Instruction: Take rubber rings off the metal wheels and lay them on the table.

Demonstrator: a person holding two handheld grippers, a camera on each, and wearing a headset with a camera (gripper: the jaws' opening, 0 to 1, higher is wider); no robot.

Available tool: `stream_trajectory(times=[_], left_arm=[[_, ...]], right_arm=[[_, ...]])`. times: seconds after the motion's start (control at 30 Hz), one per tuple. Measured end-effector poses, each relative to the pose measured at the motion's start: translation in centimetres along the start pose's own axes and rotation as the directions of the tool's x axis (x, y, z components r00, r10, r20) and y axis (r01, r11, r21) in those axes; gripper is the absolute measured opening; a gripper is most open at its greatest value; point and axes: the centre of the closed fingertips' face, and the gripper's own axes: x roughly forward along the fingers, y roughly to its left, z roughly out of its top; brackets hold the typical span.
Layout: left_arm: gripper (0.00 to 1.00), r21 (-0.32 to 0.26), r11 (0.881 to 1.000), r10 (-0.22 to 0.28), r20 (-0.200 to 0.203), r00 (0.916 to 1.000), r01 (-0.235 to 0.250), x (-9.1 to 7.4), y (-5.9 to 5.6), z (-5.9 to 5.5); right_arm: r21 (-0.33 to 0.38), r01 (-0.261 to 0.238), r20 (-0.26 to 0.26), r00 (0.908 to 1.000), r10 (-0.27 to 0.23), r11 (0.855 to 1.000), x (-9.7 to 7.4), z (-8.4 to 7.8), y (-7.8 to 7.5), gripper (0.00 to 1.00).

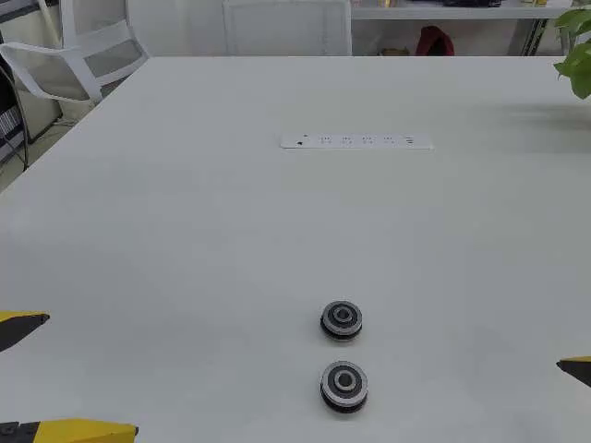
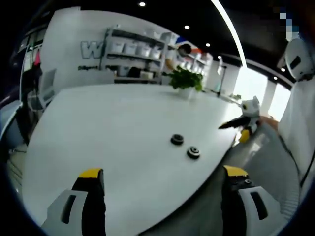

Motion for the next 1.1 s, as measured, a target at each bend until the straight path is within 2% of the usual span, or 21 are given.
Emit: stream_trajectory(times=[0.23,0.63,0.83,1.0,1.1], left_arm=[[1.00,0.005,1.000,-0.004,-0.007,1.0000,0.004,0.15,-0.18,-0.08],[1.00,0.005,1.000,-0.018,-0.007,0.9998,0.018,0.29,-0.87,0.24],[1.00,0.011,1.000,-0.014,-0.016,0.9998,0.014,0.27,-0.89,0.22],[1.00,0.010,1.000,-0.016,-0.009,0.9998,0.016,0.24,-0.87,0.35],[1.00,0.014,1.000,-0.015,-0.019,0.9997,0.016,0.28,-0.68,0.06]], right_arm=[[0.003,-0.009,0.018,0.9998,0.009,1.000,0.04,0.37,0.20,0.99],[-0.001,-0.002,0.015,0.9999,0.002,1.000,0.01,0.29,0.12,0.99],[0.018,-0.016,0.041,0.9990,0.015,1.000,-0.09,0.74,0.37,0.99],[0.021,-0.004,0.047,0.9989,0.003,1.000,-0.14,0.72,0.10,0.99],[0.023,-0.005,0.049,0.9988,0.004,1.000,-0.12,0.74,0.10,0.99]])
